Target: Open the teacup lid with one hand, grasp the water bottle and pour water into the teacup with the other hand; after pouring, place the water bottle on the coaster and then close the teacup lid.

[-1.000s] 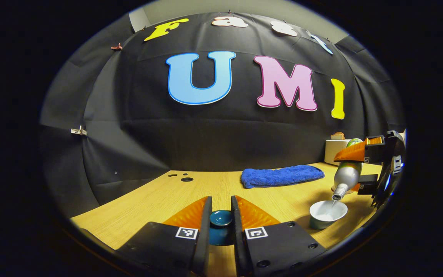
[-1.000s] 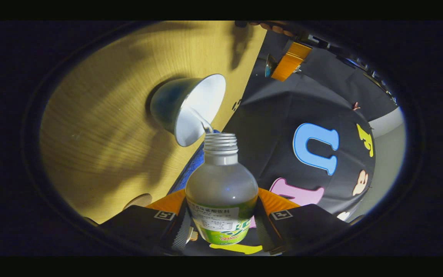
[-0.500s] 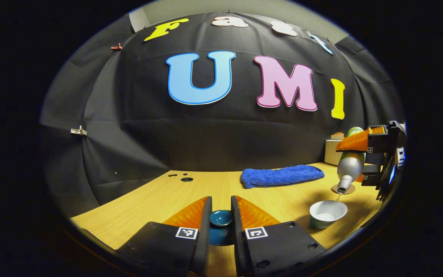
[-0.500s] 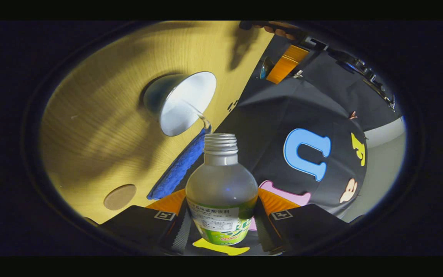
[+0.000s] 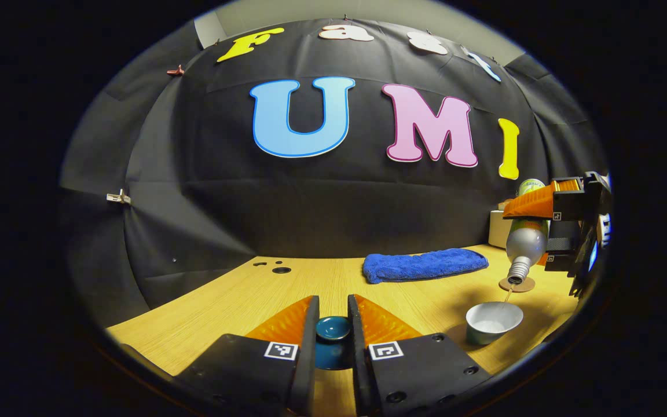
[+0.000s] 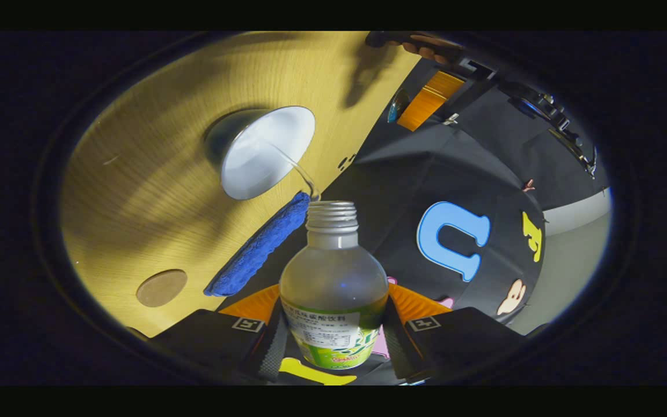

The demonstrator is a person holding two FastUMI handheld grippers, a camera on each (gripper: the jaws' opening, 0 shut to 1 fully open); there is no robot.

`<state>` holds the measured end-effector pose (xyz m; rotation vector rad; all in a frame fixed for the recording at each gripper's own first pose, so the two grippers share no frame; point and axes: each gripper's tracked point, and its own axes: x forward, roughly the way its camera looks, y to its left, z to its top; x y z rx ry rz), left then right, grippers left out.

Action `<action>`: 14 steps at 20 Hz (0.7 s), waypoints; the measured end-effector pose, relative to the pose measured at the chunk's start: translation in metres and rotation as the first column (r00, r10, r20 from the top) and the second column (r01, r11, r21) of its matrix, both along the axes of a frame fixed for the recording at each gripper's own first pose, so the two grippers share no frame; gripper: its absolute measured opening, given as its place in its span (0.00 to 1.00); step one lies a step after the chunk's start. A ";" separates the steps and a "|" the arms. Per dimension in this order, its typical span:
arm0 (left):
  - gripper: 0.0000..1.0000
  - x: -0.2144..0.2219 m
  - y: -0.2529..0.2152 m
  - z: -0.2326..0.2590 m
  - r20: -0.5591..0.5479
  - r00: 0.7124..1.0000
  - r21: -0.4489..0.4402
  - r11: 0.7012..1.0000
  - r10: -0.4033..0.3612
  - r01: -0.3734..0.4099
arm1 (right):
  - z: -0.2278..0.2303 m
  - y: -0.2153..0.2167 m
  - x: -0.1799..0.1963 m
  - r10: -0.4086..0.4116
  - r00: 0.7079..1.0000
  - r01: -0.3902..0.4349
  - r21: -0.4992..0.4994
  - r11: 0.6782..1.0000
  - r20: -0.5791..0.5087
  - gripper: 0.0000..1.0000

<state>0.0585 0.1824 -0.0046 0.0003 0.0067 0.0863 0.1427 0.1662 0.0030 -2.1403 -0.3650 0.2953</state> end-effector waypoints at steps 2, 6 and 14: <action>0.31 0.000 0.000 0.000 0.000 1.000 0.000 1.000 0.000 0.000 | 0.000 0.001 0.000 0.005 1.000 -0.005 -0.007 1.000 -0.003 0.74; 0.31 0.000 0.000 0.000 0.000 1.000 0.000 1.000 0.000 0.000 | -0.001 0.003 -0.002 0.017 1.000 -0.017 -0.034 0.999 0.009 0.74; 0.31 0.000 0.000 0.001 0.000 1.000 0.000 1.000 0.000 0.000 | -0.002 -0.002 -0.002 0.022 1.000 -0.021 -0.058 0.998 0.015 0.74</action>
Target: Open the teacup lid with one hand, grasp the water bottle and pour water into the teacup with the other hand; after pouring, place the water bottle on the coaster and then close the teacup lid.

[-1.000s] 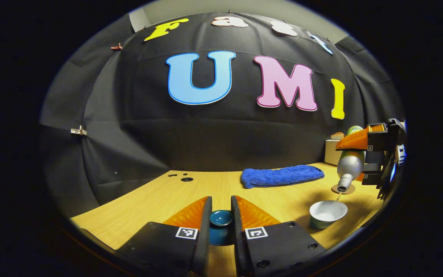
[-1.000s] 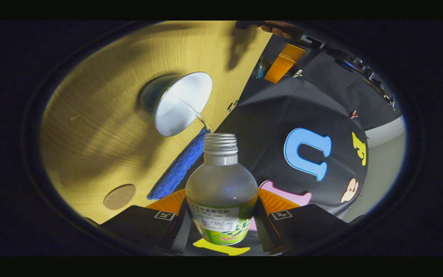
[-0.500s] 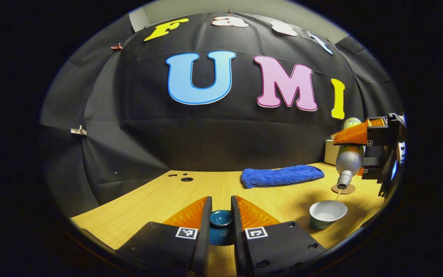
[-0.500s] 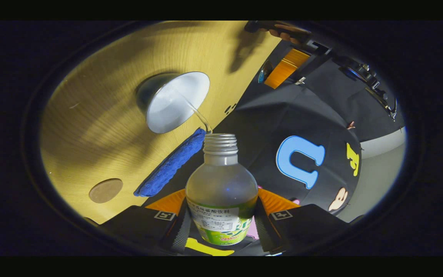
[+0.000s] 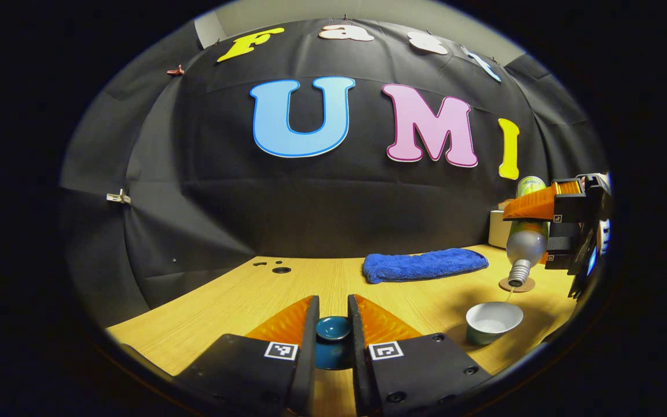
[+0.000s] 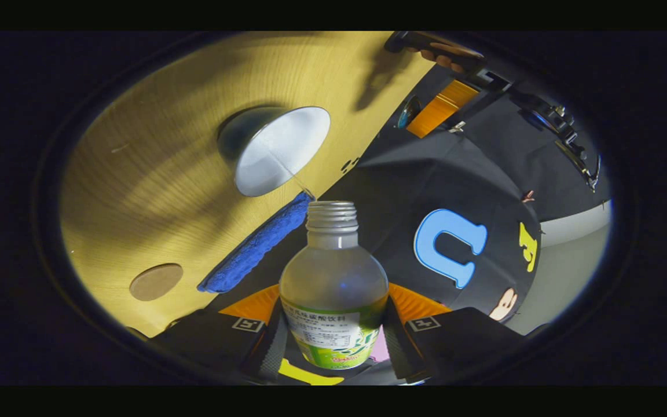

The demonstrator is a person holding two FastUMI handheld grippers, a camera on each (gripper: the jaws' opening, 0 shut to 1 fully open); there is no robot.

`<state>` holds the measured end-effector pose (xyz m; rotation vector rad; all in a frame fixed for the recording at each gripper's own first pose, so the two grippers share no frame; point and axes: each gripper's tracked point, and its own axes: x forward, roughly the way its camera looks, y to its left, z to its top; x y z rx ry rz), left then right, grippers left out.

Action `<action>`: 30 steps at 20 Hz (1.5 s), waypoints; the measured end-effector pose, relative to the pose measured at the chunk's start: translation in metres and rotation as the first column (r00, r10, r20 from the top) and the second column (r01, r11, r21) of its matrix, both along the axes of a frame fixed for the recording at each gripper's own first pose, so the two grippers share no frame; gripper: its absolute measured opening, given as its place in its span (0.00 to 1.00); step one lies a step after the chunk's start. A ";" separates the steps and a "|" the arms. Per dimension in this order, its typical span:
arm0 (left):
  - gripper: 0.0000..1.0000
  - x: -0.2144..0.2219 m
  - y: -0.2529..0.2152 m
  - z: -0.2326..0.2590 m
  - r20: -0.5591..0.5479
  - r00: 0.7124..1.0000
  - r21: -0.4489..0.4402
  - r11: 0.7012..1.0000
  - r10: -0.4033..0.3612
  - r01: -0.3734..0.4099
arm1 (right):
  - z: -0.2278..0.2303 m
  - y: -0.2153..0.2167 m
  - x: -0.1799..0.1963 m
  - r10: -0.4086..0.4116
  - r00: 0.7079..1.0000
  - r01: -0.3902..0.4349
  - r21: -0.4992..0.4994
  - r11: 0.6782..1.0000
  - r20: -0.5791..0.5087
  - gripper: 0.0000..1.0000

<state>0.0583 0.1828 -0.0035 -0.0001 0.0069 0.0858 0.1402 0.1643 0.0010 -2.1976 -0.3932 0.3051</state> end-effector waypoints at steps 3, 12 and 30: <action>0.31 0.000 0.000 -0.001 0.000 1.000 0.000 1.000 0.000 0.000 | 0.003 0.000 -0.001 0.012 1.000 -0.012 -0.010 1.000 0.012 0.74; 0.31 0.000 0.000 -0.001 0.000 1.000 0.000 1.000 0.000 0.000 | 0.003 0.004 -0.006 0.046 0.999 -0.045 -0.032 0.998 0.020 0.74; 0.30 0.001 0.000 -0.001 0.000 1.000 0.000 1.000 0.000 0.000 | 0.007 -0.001 -0.012 0.039 0.999 -0.038 -0.038 0.999 0.024 0.71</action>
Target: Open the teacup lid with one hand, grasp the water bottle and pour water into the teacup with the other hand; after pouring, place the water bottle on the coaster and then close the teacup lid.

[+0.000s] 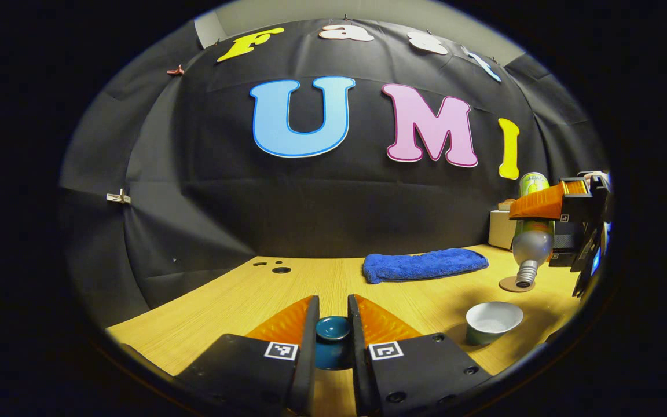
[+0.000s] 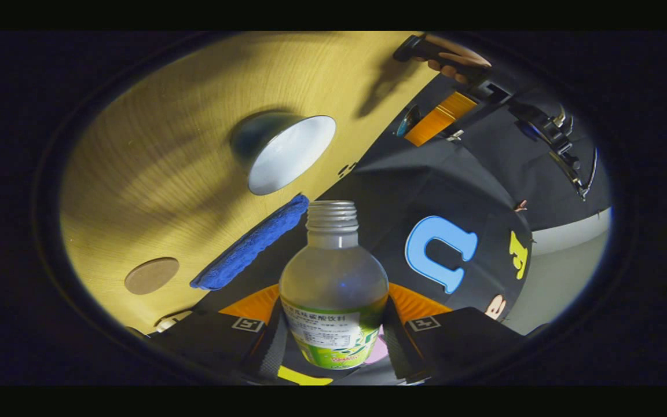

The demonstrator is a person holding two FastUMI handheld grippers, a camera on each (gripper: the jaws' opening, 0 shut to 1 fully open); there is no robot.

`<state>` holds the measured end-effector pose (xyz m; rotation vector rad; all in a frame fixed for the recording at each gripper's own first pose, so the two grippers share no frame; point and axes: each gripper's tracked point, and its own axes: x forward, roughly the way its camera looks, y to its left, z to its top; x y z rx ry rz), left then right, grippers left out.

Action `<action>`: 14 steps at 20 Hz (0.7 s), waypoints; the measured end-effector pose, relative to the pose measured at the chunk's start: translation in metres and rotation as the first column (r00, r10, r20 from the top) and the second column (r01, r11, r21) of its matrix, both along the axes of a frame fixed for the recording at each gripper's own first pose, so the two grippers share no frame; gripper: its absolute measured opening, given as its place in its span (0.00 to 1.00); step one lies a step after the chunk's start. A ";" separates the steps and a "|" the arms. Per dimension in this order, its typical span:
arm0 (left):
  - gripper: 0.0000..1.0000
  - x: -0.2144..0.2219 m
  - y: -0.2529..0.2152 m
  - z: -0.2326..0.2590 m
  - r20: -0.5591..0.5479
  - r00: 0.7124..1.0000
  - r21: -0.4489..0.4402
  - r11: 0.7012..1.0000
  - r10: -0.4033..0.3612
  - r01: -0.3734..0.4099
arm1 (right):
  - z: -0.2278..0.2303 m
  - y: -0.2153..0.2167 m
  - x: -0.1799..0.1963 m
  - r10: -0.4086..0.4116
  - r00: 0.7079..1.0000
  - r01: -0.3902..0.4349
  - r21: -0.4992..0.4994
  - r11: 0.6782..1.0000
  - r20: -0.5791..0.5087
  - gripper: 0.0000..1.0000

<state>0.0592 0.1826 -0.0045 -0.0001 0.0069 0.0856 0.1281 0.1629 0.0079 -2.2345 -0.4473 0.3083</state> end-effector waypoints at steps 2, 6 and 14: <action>0.30 0.000 0.000 0.000 0.000 1.000 0.000 1.000 0.000 0.000 | 0.002 -0.001 -0.001 -0.002 1.000 0.002 0.004 1.000 0.004 0.74; 0.31 0.000 0.000 0.000 0.000 1.000 0.000 1.000 0.001 -0.001 | 0.003 -0.003 -0.004 -0.013 1.000 0.013 0.047 0.999 -0.003 0.74; 0.31 -0.001 0.001 -0.001 -0.001 1.000 -0.001 1.000 0.011 -0.011 | 0.005 -0.024 -0.013 -0.126 0.987 0.154 0.373 0.915 -0.098 0.74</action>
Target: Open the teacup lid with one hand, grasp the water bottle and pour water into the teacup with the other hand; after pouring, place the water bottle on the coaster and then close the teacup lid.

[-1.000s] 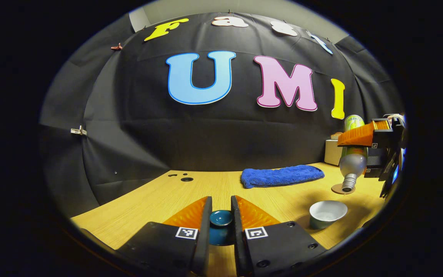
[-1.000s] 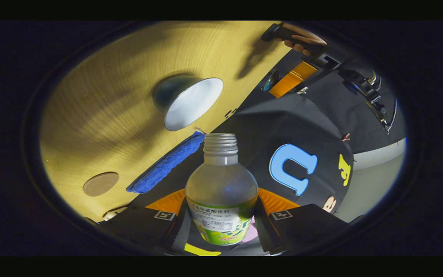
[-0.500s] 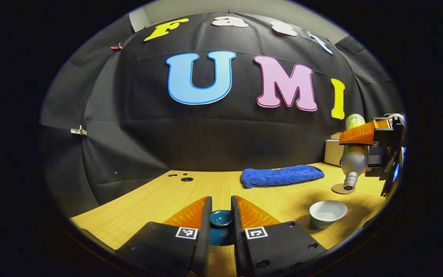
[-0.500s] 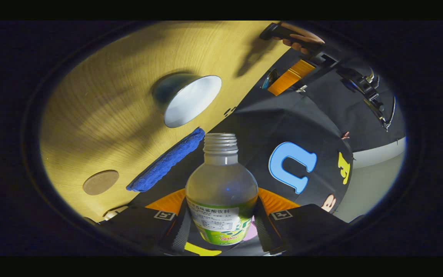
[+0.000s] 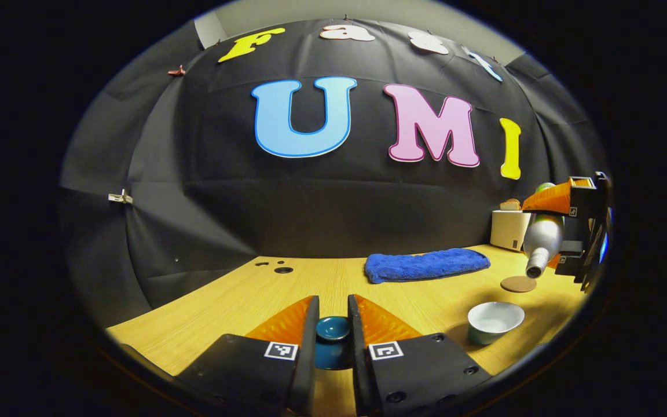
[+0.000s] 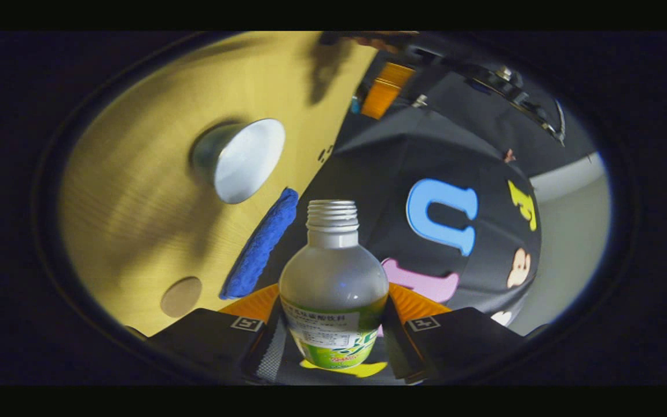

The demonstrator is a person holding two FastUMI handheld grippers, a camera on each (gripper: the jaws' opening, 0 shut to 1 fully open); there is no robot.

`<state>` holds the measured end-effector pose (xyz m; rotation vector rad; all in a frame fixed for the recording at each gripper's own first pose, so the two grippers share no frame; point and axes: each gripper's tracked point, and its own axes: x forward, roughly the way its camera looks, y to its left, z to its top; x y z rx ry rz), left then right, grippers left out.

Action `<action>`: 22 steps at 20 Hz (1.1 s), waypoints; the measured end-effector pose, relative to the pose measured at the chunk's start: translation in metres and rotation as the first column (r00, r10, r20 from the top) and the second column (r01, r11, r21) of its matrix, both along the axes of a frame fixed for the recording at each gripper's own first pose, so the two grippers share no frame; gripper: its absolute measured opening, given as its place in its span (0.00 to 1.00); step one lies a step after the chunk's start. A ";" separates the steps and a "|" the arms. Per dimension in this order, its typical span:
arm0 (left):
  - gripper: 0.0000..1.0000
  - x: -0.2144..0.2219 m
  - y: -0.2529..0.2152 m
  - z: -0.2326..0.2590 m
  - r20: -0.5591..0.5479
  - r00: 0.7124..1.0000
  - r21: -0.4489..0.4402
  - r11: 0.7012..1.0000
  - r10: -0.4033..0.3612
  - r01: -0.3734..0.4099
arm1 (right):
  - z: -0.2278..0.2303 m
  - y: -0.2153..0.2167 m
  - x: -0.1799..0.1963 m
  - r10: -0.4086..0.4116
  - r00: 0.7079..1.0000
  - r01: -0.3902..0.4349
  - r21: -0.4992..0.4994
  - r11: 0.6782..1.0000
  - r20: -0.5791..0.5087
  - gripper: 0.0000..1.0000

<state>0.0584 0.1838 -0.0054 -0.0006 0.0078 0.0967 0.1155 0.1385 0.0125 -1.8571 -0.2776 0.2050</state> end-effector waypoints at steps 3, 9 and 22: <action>0.30 -0.001 0.000 0.001 0.000 1.000 0.000 1.000 0.000 0.000 | -0.003 -0.014 -0.010 -0.070 0.994 0.085 0.191 0.978 -0.085 0.75; 0.30 -0.001 0.000 0.001 0.000 1.000 0.000 1.000 0.002 -0.002 | 0.012 -0.048 -0.031 -0.126 0.968 0.226 0.545 0.808 -0.215 0.75; 0.31 -0.001 0.003 0.001 0.002 1.000 0.002 1.000 0.019 -0.019 | 0.013 -0.109 -0.012 0.112 0.904 0.416 0.909 -0.018 -0.412 0.75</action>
